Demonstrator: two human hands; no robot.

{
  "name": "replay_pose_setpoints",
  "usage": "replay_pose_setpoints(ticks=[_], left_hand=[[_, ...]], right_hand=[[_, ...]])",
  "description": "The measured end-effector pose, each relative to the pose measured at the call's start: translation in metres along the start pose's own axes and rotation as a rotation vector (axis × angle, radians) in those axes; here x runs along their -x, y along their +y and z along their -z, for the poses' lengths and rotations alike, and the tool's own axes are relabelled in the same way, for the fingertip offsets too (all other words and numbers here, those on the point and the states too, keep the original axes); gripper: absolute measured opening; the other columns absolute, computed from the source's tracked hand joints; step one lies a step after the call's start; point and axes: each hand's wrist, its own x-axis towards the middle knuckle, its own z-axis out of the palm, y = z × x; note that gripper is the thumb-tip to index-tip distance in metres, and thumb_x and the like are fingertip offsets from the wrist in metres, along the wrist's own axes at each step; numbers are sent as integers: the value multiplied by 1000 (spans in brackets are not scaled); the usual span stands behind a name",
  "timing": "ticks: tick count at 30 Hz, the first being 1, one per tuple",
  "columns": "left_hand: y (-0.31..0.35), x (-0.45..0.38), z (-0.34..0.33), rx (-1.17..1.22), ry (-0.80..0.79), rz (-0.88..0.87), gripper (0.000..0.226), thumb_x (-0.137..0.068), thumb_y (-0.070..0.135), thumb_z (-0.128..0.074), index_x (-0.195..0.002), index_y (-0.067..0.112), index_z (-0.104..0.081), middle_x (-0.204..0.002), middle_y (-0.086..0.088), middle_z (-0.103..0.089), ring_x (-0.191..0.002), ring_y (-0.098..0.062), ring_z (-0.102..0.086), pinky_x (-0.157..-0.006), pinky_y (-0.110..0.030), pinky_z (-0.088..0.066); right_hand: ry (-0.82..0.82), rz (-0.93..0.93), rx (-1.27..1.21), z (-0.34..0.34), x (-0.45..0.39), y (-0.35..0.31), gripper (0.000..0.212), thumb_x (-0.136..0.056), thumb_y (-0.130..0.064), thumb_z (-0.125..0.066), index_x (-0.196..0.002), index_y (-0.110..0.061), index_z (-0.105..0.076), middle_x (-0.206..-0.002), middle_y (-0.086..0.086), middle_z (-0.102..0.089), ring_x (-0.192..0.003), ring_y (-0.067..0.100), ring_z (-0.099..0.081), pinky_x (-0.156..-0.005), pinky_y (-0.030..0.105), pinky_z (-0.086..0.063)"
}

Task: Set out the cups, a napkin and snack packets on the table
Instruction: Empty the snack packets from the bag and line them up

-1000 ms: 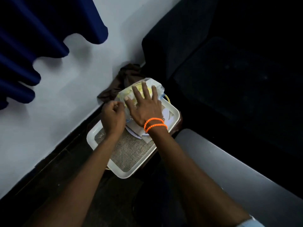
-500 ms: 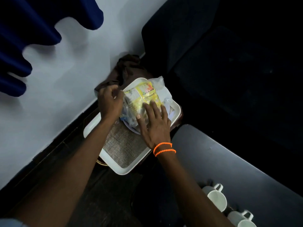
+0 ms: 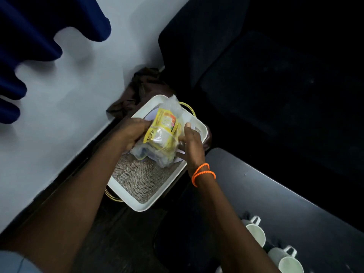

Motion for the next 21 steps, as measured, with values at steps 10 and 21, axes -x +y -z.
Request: replay_pose_setpoints(ticks=[10, 21], left_hand=[[-19, 58, -24, 115, -315, -107, 65, -63, 48, -98, -116, 16, -77, -120, -15, -78, -102, -28, -78, -83, -38, -64], [-66, 132, -126, -71, -228, -241, 60, -69, 71, -83, -110, 28, -72, -102, 14, -79, -97, -4, -74, -85, -32, -56]], right_hand=[[-164, -6, -544, 27, 28, 18, 55, -102, -57, -48, -135, -18, -67, -133, 14, -70, -125, 32, -66, -109, 51, -51], [433, -8, -381, 82, 108, 114, 56, -95, -69, -51, -116, -22, -75, -114, 9, -78, -112, 31, -73, -101, 58, -55]])
